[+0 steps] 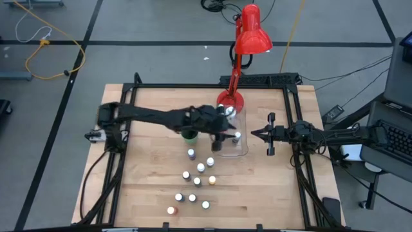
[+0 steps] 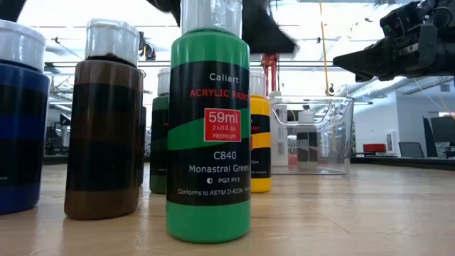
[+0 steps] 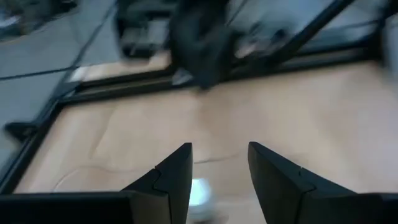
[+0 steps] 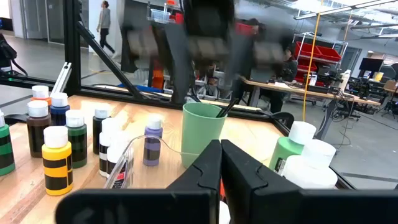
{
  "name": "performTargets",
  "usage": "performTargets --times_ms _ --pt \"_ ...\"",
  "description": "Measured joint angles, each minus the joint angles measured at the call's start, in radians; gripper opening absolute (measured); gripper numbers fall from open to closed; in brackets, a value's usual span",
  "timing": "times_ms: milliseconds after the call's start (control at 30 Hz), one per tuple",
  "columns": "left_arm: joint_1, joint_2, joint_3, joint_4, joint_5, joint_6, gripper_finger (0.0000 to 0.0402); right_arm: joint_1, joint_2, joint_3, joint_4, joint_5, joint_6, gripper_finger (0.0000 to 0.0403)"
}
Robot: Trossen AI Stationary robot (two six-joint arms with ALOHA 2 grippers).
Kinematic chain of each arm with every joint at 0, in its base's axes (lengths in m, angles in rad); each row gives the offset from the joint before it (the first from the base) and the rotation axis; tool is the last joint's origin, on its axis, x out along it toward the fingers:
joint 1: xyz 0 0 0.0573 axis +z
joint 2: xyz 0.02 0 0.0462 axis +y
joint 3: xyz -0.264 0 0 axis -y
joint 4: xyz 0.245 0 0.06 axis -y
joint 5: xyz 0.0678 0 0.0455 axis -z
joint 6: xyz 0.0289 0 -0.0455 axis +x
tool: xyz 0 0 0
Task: Pick & Place Paint Supplies
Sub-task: Put the top blue paint bottle into the transparent bin
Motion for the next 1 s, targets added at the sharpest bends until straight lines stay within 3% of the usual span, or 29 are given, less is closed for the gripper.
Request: performTargets --times_ms 167,200,267,367,433,533,633,700,800,933,1000 --pt "-0.048 -0.309 0.000 -0.403 0.114 -0.084 0.0154 0.000 0.000 0.000 -0.004 0.000 0.000 0.0004" --pt "-0.075 -0.377 -0.007 -0.474 0.075 -0.075 0.0146 0.000 0.000 0.000 -0.005 0.000 0.000 0.0004" --pt "-0.161 -0.509 -0.069 -0.527 -0.134 -0.096 0.0118 0.000 0.000 0.000 -0.008 0.000 0.000 0.0004" --pt "-0.301 -0.717 -0.243 -0.528 -0.358 -0.141 0.0049 0.000 0.000 0.000 -0.008 0.000 0.000 0.0004" --pt "-0.386 -0.860 -0.389 -0.465 -0.404 -0.163 0.0014 0.000 0.000 0.000 -0.008 0.000 0.000 0.0004" --pt "-0.471 -1.032 -0.637 -0.335 -0.487 -0.234 0.0016 0.000 0.000 0.000 -0.001 0.000 0.002 0.0004" --pt "-0.473 -1.130 -0.858 -0.166 -0.591 -0.346 0.0013 0.000 0.000 0.000 0.018 0.001 0.027 0.0004" --pt "-0.461 -1.155 -0.967 -0.057 -0.544 -0.368 0.0004 0.000 0.000 0.000 0.031 0.000 0.034 0.0004" --pt "-0.449 -1.164 -1.094 0.100 -0.438 -0.275 0.0010 0.000 0.000 0.000 0.047 0.001 0.034 0.0004" --pt "-0.439 -1.134 -1.224 0.368 -0.413 -0.200 0.0050 0.000 0.000 0.000 0.053 0.003 0.028 0.0004" --pt "-0.429 -1.118 -1.255 0.422 -0.413 -0.203 0.0079 0.000 0.000 0.000 0.056 0.004 0.027 0.0004"
